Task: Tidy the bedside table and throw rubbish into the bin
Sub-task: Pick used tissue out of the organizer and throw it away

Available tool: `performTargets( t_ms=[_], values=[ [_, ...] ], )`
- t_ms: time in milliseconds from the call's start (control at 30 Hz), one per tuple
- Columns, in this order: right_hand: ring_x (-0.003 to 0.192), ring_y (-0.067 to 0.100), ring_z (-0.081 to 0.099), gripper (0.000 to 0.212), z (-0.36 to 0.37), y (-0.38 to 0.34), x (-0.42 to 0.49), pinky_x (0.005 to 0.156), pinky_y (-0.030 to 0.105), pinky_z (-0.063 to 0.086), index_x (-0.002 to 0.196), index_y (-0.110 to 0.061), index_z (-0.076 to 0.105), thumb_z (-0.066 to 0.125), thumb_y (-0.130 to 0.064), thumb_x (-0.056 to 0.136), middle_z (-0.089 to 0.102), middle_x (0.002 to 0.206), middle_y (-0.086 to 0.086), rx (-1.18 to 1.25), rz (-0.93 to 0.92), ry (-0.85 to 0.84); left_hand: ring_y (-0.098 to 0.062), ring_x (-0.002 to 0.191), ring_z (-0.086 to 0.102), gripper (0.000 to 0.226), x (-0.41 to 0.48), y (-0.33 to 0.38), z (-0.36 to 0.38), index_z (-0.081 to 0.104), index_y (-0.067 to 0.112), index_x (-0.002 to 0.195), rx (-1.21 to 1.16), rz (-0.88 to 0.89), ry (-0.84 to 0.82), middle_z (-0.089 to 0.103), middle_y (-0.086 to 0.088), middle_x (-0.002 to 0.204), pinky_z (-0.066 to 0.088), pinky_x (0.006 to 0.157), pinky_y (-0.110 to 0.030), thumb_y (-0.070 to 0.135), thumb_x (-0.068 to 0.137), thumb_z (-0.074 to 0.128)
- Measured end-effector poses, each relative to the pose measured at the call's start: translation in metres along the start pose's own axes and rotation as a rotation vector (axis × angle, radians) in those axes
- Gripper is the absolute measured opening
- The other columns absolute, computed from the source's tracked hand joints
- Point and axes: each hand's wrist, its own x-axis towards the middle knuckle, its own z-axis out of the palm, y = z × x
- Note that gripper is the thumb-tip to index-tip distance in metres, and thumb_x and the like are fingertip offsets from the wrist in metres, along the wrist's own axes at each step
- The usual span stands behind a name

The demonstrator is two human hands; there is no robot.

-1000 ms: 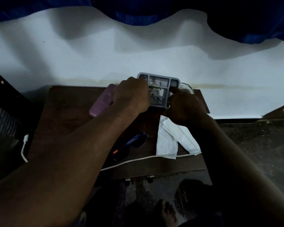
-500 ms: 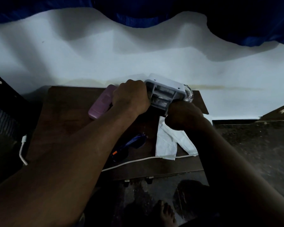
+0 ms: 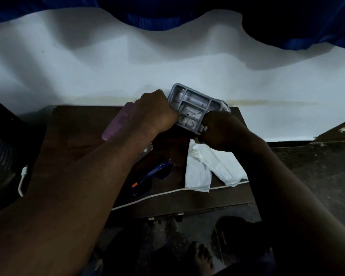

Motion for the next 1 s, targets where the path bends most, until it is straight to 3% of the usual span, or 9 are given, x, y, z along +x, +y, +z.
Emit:
performTargets(
  t_ms=[167,300,400,500,567,667,733,867,1000],
  values=[
    [0.105,0.035,0.069,0.047,-0.001,-0.001,0.001,0.088,0.036,0.052,0.107,-0.01,0.072,0.069,-0.052,0.088,0.073,0.113,0.015,-0.156,-0.042,0.148,-0.031,0.087,0.059,0.034,-0.002,0.007,0.003,0.051,0.019,0.087,0.064,-0.01,0.052,0.068,-0.013,0.106,0.04,0.07,-0.032,0.047,0.084,0.071],
    [0.105,0.032,0.067,0.039,-0.011,-0.003,-0.004,0.077,0.029,0.045,0.101,-0.008,0.07,0.077,-0.042,0.085,0.071,0.109,0.013,-0.029,0.031,0.128,-0.027,0.084,0.057,0.044,-0.001,0.008,0.006,0.066,0.013,0.103,0.09,-0.011,0.06,0.069,-0.013,0.11,0.04,0.07,-0.032,0.052,0.084,0.073],
    [0.098,0.03,0.068,0.034,-0.024,0.003,-0.007,0.081,0.034,0.053,0.084,-0.011,0.067,0.082,-0.041,0.077,0.072,0.098,0.011,0.069,0.124,0.147,-0.033,0.099,0.065,0.051,0.0,0.009,0.007,0.067,0.011,0.108,0.091,-0.03,0.041,0.069,-0.012,0.11,0.041,0.071,-0.032,0.055,0.083,0.074],
    [0.085,0.029,0.074,0.032,-0.033,0.011,-0.012,0.082,0.043,0.06,0.083,-0.007,0.078,0.087,-0.036,0.074,0.075,0.081,0.014,0.356,0.223,0.293,-0.026,0.082,0.061,0.044,0.002,0.008,0.004,0.063,0.018,0.097,0.034,-0.06,0.029,0.062,-0.005,0.088,0.04,0.071,-0.031,0.057,0.081,0.073],
    [0.072,0.023,0.075,0.018,-0.034,0.013,-0.015,0.076,0.043,0.064,0.078,-0.01,0.08,0.09,-0.024,0.072,0.073,0.067,0.005,0.63,0.302,0.399,-0.029,0.09,0.063,0.045,0.005,0.006,0.004,0.065,0.017,0.102,0.02,-0.091,0.042,0.067,-0.009,0.099,0.041,0.073,-0.031,0.057,0.082,0.072],
    [0.054,0.007,0.066,0.007,-0.027,0.011,-0.014,0.057,0.025,0.058,0.075,-0.015,0.081,0.086,-0.014,0.072,0.068,0.06,-0.005,0.731,0.316,0.46,-0.032,0.1,0.064,0.046,0.009,0.004,0.007,0.067,0.013,0.111,0.042,-0.132,0.037,0.068,-0.013,0.119,0.038,0.073,-0.031,0.05,0.084,0.072],
    [0.057,0.007,0.063,0.004,-0.022,0.009,-0.012,0.06,0.024,0.056,0.076,-0.017,0.08,0.083,-0.015,0.074,0.07,0.065,-0.005,0.688,0.303,0.482,-0.035,0.108,0.064,0.047,0.007,0.005,0.008,0.064,0.013,0.117,0.054,-0.121,0.05,0.067,-0.015,0.122,0.039,0.074,-0.032,0.048,0.085,0.07],
    [0.069,0.018,0.069,0.013,-0.018,0.014,-0.007,0.071,0.038,0.065,0.088,-0.018,0.078,0.083,-0.014,0.077,0.072,0.079,0.001,0.763,0.324,0.45,-0.042,0.11,0.063,0.068,0.004,0.011,0.005,0.044,0.01,0.134,0.143,0.007,0.157,0.065,-0.018,0.122,0.043,0.077,-0.037,0.049,0.084,0.071],
    [0.088,0.025,0.074,0.021,-0.016,0.017,-0.005,0.085,0.044,0.063,0.098,-0.021,0.08,0.069,-0.01,0.084,0.075,0.091,0.005,0.721,0.293,0.396,-0.043,0.104,0.064,0.039,-0.009,0.028,0.012,0.064,0.019,0.116,0.276,0.279,0.076,0.068,-0.017,0.116,0.048,0.077,-0.039,0.043,0.085,0.066]
  ],
)
